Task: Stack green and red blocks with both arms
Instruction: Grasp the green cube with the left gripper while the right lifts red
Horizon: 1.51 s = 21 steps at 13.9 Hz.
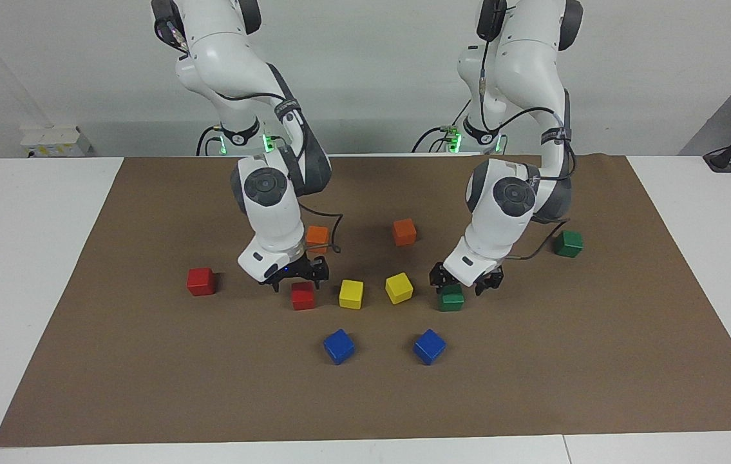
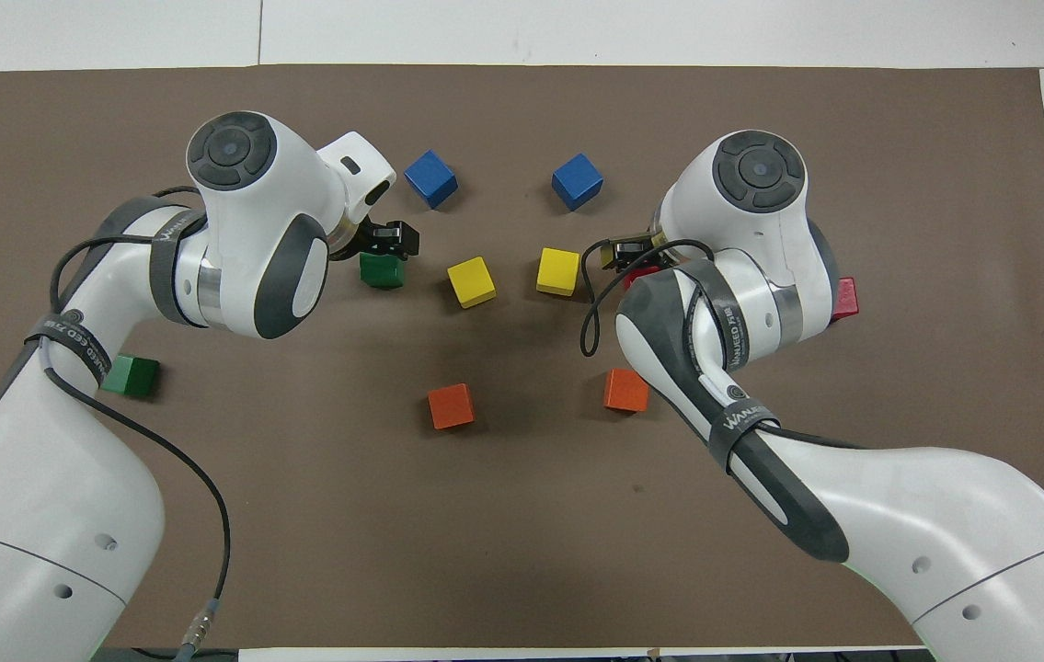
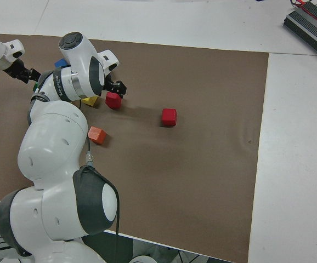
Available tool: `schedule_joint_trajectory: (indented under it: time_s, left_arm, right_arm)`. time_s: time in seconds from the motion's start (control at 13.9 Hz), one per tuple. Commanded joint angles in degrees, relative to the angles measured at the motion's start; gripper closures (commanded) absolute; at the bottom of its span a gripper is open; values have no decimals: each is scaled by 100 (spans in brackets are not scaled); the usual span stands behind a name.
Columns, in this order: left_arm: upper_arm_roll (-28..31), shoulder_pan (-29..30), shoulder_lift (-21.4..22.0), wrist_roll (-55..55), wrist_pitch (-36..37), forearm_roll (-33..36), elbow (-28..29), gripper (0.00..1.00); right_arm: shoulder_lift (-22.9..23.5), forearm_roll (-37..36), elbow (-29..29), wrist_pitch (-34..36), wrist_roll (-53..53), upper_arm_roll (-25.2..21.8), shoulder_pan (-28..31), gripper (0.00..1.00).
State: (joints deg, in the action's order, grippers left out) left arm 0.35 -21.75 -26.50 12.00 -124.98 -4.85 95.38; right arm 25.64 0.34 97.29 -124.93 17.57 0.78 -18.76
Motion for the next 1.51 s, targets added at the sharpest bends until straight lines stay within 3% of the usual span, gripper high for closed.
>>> schedule_joint_trajectory:
  time_s: [0.0,0.07,0.14,0.36,0.43,0.5,0.58,0.65,1.01,1.08,1.22,1.3,1.44]
  left_arm:
    - [105,-127,-109,65,-237,89,-46,0]
    - [105,-162,-109,65,-307,107,33,0]
    - [114,-180,-109,65,-343,116,86,0]
    - [105,-206,-127,65,-431,335,165,0]
    - [105,-215,-153,65,-466,388,191,0]
    - [105,-224,-153,65,-475,397,218,0]
    - [114,-259,-153,65,-519,398,288,0]
    - [105,-285,-145,74,-606,389,349,0]
    - [114,-338,-118,83,-730,389,508,0]
    - [114,-347,-118,83,-686,389,508,17]
    - [132,-347,-101,83,-503,389,473,78]
    - [132,-330,-92,74,-258,389,386,100]
    - [132,-277,-101,57,-45,389,227,100]
  right_arm:
    - [178,-166,-44,-198,-78,9,-14,1]
    - [204,-157,0,-268,-69,9,-22,2]
    - [257,-166,18,-304,-69,9,-31,12]
    - [240,-166,132,-304,-235,9,-31,28]
    - [222,-157,158,-304,-280,9,-31,38]
    - [213,-166,150,-217,-324,9,-22,58]
    - [179,-175,124,-120,-376,1,-22,89]
    - [100,-166,71,133,-394,1,39,100]
    - [-980,-157,166,1268,-1050,-26,801,100]
    - [-1139,-148,280,1356,-1341,-26,1004,100]
    - [-1420,-34,667,1261,-1807,-8,1478,100]
    - [-1491,-8,746,1269,-1983,-8,1594,100]
    - [-1632,-8,949,1234,-2082,-17,1743,100]
